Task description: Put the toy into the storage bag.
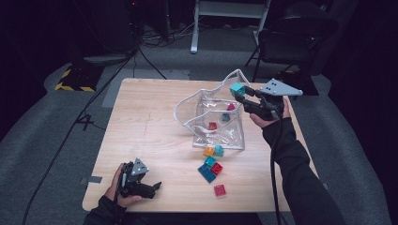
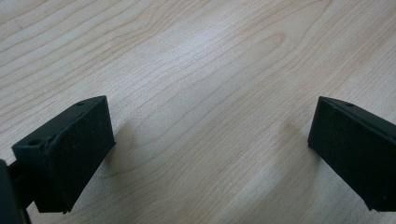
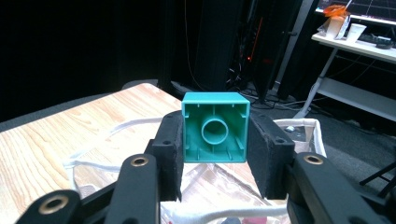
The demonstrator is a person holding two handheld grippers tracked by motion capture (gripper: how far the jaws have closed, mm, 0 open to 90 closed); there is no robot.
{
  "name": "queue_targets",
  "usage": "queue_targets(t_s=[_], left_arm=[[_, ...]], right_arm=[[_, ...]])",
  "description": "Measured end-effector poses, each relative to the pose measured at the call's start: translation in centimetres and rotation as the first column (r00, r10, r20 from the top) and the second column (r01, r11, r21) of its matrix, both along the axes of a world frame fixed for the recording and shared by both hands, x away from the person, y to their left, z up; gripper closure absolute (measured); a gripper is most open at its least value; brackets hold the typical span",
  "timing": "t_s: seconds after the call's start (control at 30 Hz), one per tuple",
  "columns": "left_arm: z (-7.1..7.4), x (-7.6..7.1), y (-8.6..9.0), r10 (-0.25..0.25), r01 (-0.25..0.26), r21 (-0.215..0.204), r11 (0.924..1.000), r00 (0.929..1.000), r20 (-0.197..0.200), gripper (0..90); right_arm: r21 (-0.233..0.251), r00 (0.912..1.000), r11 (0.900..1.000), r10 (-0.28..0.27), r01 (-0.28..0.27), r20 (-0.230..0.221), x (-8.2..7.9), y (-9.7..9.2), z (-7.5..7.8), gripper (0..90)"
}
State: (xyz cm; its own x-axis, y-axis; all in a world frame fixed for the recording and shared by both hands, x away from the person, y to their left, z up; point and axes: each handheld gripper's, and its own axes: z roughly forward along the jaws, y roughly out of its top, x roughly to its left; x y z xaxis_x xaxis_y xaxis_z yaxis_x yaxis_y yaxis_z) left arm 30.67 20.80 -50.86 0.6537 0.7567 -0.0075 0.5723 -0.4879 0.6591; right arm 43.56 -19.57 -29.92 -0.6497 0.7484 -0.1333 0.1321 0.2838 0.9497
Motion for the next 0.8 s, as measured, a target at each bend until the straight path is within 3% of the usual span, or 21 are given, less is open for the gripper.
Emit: queue_targets(t_s=[0.53,0.8], left_arm=[[0.0,0.0,0.0,-0.001,0.001,0.000,1.0000,1.0000,-0.001,0.5],[0.0,0.0,0.0,0.000,0.000,0.000,1.0000,1.0000,0.000,0.5]], right_arm=[[-0.031,0.9978,0.9986,-0.044,0.043,-0.050,2.4,0.8,-0.9,59.1],[-0.043,0.9969,0.9980,-0.048,0.046,-0.062,2.6,1.4,-1.2,56.9]])
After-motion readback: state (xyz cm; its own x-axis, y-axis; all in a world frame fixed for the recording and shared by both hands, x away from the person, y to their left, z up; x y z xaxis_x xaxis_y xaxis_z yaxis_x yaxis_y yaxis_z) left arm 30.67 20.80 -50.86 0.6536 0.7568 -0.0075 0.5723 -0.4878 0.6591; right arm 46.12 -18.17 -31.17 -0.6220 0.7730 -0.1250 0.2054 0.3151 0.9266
